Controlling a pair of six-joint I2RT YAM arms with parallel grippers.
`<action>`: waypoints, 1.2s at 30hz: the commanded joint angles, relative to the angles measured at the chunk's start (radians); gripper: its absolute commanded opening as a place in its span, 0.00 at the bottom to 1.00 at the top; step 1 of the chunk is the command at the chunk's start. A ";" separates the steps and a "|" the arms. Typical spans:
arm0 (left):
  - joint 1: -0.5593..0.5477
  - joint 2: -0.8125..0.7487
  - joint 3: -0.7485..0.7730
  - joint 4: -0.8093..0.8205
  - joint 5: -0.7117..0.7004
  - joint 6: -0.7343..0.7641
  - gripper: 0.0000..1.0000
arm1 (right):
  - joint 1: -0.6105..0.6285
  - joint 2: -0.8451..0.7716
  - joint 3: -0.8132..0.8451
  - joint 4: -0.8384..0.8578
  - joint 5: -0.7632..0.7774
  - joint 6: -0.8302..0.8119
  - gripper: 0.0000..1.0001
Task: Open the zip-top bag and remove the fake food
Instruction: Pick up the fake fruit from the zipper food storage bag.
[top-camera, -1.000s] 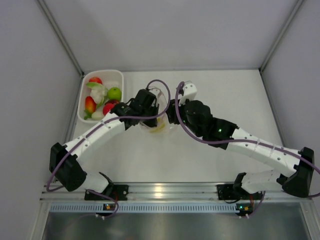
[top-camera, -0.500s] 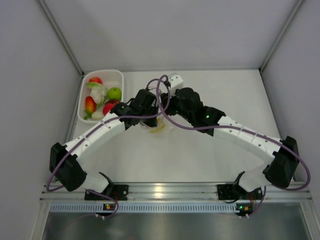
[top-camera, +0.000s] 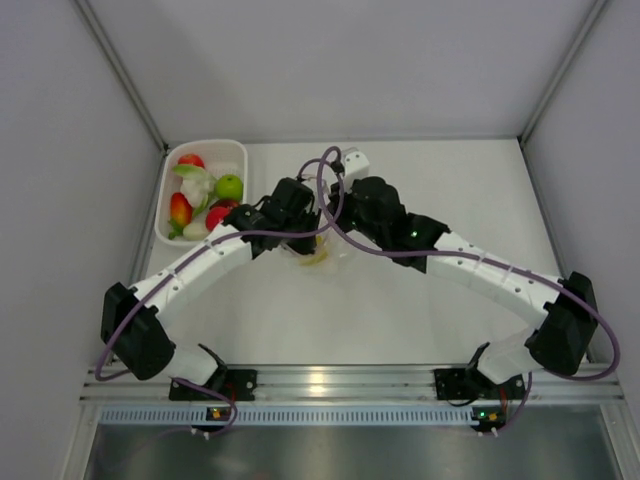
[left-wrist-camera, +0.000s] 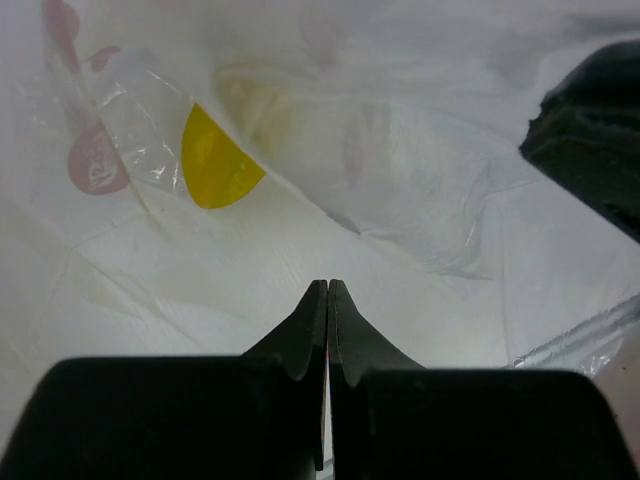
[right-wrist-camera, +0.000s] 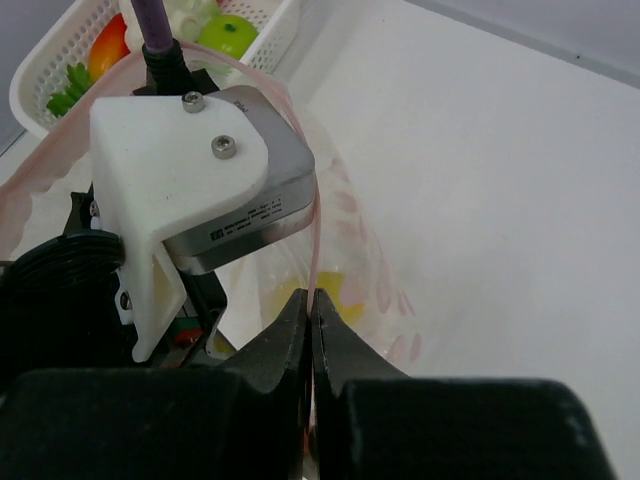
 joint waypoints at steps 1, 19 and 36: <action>-0.001 0.015 -0.005 0.079 0.098 0.064 0.00 | -0.016 -0.058 0.036 -0.037 0.049 0.114 0.00; -0.042 0.181 0.010 0.113 -0.056 0.101 0.00 | -0.125 -0.133 0.040 -0.051 -0.075 0.167 0.00; -0.157 0.112 -0.080 0.268 0.107 0.330 0.00 | -0.234 -0.110 0.163 -0.218 -0.144 -0.017 0.00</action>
